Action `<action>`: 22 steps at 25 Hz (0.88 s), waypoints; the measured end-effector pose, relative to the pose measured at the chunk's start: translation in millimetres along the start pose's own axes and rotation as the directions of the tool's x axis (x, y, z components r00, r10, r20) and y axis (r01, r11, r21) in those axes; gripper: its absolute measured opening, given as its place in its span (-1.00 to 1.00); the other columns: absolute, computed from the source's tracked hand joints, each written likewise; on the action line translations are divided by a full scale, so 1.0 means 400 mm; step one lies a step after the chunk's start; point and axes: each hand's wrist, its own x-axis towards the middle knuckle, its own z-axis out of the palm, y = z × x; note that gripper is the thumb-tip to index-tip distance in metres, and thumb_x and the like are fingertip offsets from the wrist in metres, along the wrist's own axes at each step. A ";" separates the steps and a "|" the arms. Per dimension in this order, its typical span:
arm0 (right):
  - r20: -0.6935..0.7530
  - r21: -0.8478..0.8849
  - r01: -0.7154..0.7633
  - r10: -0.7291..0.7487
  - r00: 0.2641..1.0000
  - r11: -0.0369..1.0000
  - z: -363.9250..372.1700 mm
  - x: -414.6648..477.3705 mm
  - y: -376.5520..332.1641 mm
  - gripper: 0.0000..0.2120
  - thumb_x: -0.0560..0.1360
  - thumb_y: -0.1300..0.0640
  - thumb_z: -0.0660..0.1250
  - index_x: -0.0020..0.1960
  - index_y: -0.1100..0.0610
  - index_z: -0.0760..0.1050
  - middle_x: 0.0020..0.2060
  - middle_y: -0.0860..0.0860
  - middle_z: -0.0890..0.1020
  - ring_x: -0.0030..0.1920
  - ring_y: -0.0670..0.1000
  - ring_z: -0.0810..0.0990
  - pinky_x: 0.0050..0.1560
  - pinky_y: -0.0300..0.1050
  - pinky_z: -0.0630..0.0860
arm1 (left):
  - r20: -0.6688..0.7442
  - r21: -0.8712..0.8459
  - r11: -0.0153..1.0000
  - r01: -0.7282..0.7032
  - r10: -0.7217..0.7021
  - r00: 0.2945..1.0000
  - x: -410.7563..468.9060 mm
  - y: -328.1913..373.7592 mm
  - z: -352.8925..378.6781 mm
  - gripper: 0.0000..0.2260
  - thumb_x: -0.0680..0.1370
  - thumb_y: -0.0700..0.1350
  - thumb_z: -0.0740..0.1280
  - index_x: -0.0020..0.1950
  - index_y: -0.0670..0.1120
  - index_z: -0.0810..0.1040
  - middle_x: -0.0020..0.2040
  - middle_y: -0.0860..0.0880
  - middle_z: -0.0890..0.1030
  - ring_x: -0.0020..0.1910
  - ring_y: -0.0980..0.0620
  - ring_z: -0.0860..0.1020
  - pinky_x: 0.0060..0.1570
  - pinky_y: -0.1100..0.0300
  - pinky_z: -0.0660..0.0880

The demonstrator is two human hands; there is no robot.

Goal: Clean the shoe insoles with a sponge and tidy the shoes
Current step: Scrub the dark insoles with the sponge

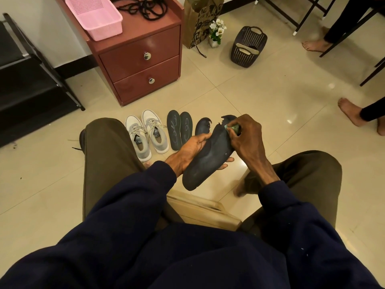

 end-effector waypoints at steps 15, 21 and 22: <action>0.224 0.110 0.124 -0.147 0.963 0.986 0.008 -0.021 -0.037 -0.91 0.46 0.23 0.53 -0.04 0.13 0.70 -0.11 -0.01 0.66 -0.17 -0.17 0.56 -0.14 -0.37 0.47 | 0.046 0.006 0.997 -0.082 0.082 0.996 0.021 0.003 -0.025 -0.60 0.69 0.07 0.13 0.34 -0.14 0.55 0.13 -0.19 0.68 0.13 -0.22 0.62 0.27 -0.24 0.49; -0.055 -0.011 -0.029 0.029 0.998 1.000 -0.010 0.009 0.013 -0.94 0.50 0.24 0.47 -0.03 0.13 0.67 -0.09 0.04 0.64 -0.09 0.02 0.59 -0.07 0.03 0.57 | 0.091 0.071 0.997 -0.032 0.025 0.996 0.016 -0.001 -0.022 -0.51 0.69 0.04 0.10 0.59 -0.13 0.32 0.38 -0.24 0.54 0.28 -0.36 0.54 0.36 -0.28 0.36; -0.058 0.016 -0.012 0.013 0.998 1.000 -0.011 0.009 0.010 -0.94 0.50 0.23 0.47 -0.03 0.13 0.67 -0.09 0.03 0.65 -0.08 -0.01 0.59 -0.05 0.00 0.58 | 0.095 0.086 0.996 -0.024 0.015 0.995 0.015 -0.001 -0.019 -0.49 0.68 0.04 0.10 0.61 -0.11 0.28 0.39 -0.24 0.54 0.28 -0.36 0.54 0.35 -0.28 0.37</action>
